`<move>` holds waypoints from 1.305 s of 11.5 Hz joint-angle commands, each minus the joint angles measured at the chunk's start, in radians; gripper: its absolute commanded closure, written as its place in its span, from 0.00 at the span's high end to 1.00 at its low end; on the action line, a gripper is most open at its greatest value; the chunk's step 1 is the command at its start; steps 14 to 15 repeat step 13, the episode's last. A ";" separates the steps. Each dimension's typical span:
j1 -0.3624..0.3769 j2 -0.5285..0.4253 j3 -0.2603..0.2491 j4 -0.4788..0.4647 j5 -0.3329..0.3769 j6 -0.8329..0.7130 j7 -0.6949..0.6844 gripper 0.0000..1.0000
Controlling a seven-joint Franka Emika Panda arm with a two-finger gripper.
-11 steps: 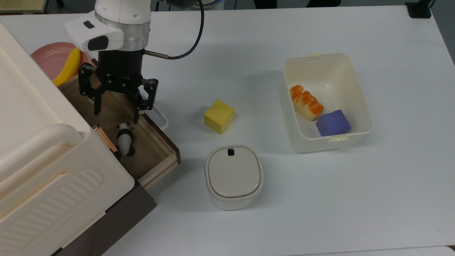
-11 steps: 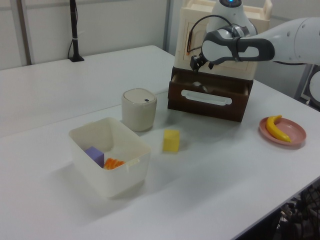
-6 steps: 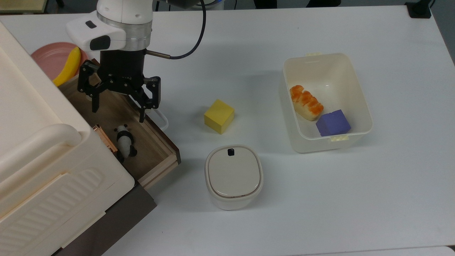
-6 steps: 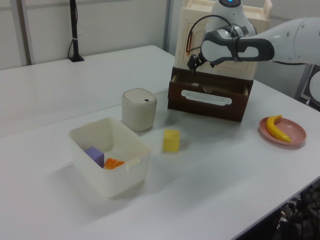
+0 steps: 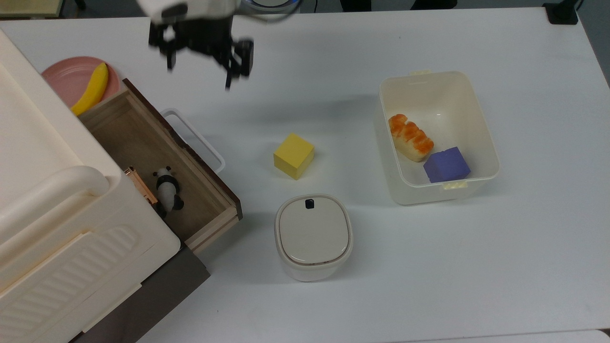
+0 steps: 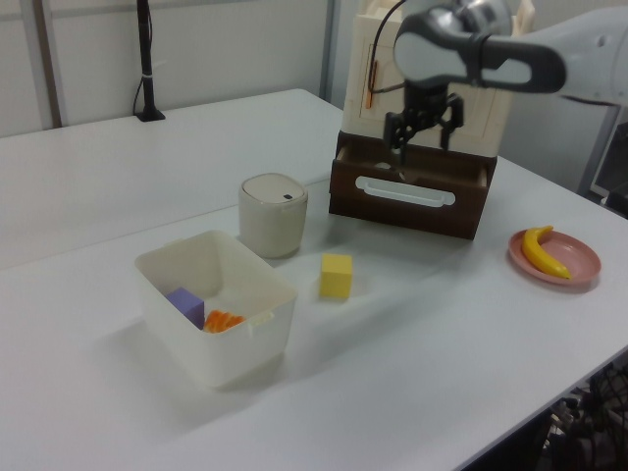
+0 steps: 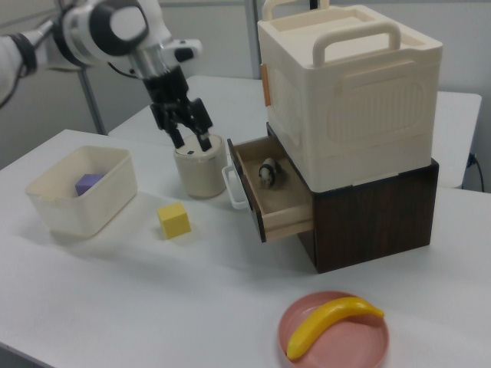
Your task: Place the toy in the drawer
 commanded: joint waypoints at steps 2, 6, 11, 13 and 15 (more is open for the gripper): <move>-0.015 -0.138 -0.092 -0.067 0.235 -0.022 -0.013 1.00; -0.009 -0.143 -0.141 -0.064 0.348 -0.021 -0.159 1.00; 0.003 -0.140 -0.160 -0.067 0.440 -0.022 -0.211 1.00; 0.003 -0.140 -0.161 -0.067 0.440 -0.022 -0.211 1.00; 0.003 -0.140 -0.161 -0.067 0.440 -0.022 -0.211 1.00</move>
